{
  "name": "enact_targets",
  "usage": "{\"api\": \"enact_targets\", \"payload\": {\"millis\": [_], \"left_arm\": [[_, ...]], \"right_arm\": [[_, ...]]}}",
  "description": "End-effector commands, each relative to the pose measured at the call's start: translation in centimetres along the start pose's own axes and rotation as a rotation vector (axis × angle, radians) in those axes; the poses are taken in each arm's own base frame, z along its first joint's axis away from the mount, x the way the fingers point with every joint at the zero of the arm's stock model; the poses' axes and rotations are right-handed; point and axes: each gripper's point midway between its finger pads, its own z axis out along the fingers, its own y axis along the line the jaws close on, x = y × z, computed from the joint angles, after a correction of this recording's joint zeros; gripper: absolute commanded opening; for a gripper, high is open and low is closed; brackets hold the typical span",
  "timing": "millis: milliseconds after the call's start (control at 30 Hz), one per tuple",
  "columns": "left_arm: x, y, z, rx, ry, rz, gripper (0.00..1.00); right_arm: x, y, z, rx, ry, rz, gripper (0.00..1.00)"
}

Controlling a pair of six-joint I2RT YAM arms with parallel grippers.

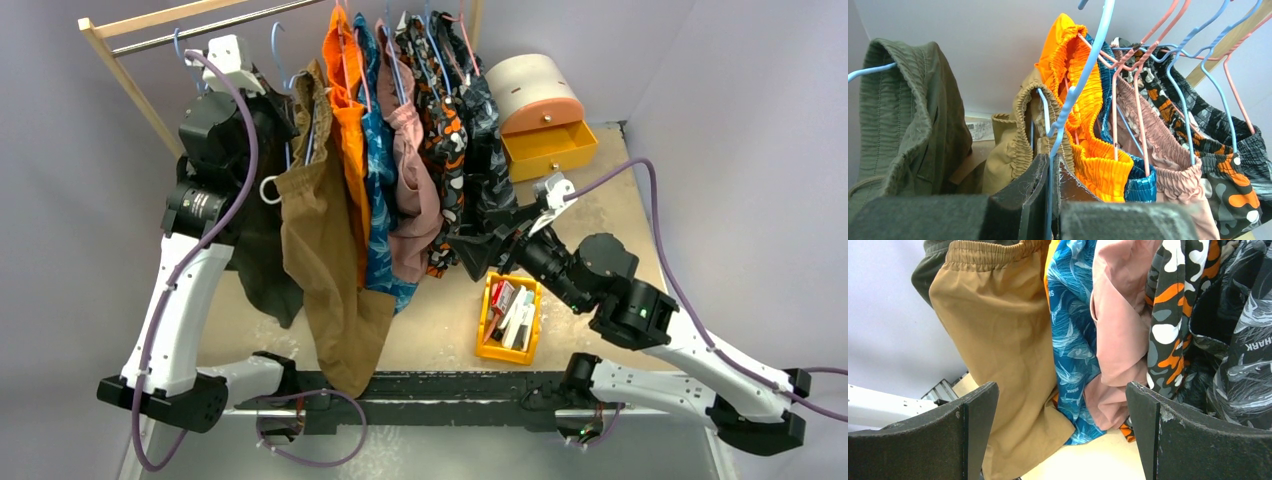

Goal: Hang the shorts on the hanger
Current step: Adjust the hanger on the clothesline.

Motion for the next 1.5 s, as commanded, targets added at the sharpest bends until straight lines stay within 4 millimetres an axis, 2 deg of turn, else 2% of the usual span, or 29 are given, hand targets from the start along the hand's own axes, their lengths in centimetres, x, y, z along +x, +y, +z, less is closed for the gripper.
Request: {"api": "enact_targets", "payload": {"millis": [0, 233, 467, 767, 1000, 1467], "left_arm": [[-5.4, -1.4, -1.5, 0.073, -0.194, -0.058, 0.00], [-9.3, -1.1, -2.7, 0.040, -0.297, -0.080, 0.00], [-8.9, 0.5, -2.5, -0.046, -0.302, -0.081, 0.00], [-9.6, 0.1, -0.6, -0.053, -0.302, -0.058, 0.00], [-8.0, 0.9, 0.9, -0.105, -0.256, -0.045, 0.00], [-5.1, 3.8, 1.8, -0.263, -0.197, -0.040, 0.00]], "right_arm": [[-2.0, -0.4, -0.6, 0.017, -0.079, 0.001, 0.99], [-2.3, -1.0, -1.1, 0.039, -0.095, -0.011, 0.99], [-2.2, -1.4, -1.2, 0.056, -0.098, -0.019, 0.99], [-2.2, -1.8, -1.3, 0.075, -0.097, -0.025, 0.99], [-2.0, -2.0, -1.4, 0.082, -0.092, -0.029, 0.99], [-1.5, -2.1, -1.0, 0.095, -0.073, -0.041, 0.99]]}}
